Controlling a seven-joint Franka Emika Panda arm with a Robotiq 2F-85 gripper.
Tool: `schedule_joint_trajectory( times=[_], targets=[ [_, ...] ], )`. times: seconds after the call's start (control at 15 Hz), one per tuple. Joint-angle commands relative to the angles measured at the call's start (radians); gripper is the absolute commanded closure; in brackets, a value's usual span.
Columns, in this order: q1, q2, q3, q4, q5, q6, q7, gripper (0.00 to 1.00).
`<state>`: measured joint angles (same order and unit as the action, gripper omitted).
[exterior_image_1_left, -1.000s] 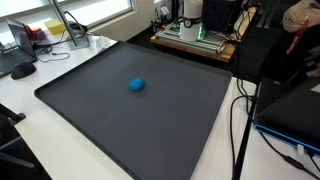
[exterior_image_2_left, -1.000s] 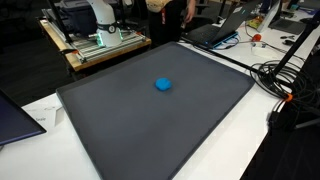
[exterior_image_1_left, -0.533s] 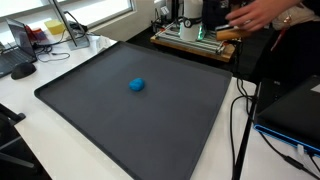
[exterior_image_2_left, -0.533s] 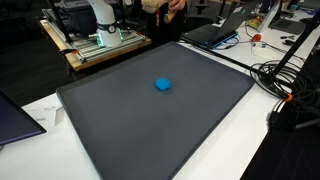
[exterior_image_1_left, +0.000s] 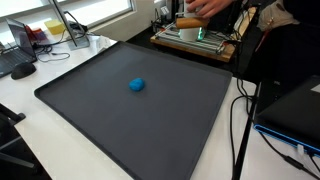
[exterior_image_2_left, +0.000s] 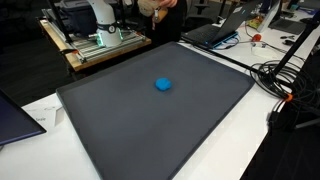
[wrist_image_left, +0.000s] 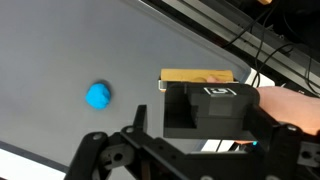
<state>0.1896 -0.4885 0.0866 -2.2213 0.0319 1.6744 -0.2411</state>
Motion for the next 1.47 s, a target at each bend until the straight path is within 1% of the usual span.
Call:
schedule_joint_trajectory(
  times=[0.0, 0.2, 0.73, 0.8, 0.87, 1.07, 1.13, 1.2, 1.33, 1.4],
  targets=[
    [-0.011, 0.020, -0.015, 0.034, -0.018, -0.020, -0.035, 0.00],
    [-0.016, 0.025, -0.024, 0.043, -0.027, -0.025, -0.049, 0.00],
    [-0.016, 0.053, -0.016, 0.060, -0.028, -0.024, -0.046, 0.00],
    [-0.015, 0.056, -0.015, 0.062, -0.029, -0.024, -0.046, 0.01],
    [-0.015, 0.058, -0.014, 0.065, -0.029, -0.024, -0.044, 0.13],
    [-0.014, 0.063, -0.011, 0.072, -0.029, -0.025, -0.044, 0.35],
    [-0.014, 0.064, -0.010, 0.073, -0.029, -0.025, -0.043, 0.38],
    [-0.014, 0.065, -0.010, 0.075, -0.028, -0.025, -0.043, 0.46],
    [-0.015, 0.067, -0.010, 0.079, -0.028, -0.026, -0.042, 0.52],
    [-0.015, 0.067, -0.010, 0.079, -0.029, -0.025, -0.043, 0.53]
  ],
)
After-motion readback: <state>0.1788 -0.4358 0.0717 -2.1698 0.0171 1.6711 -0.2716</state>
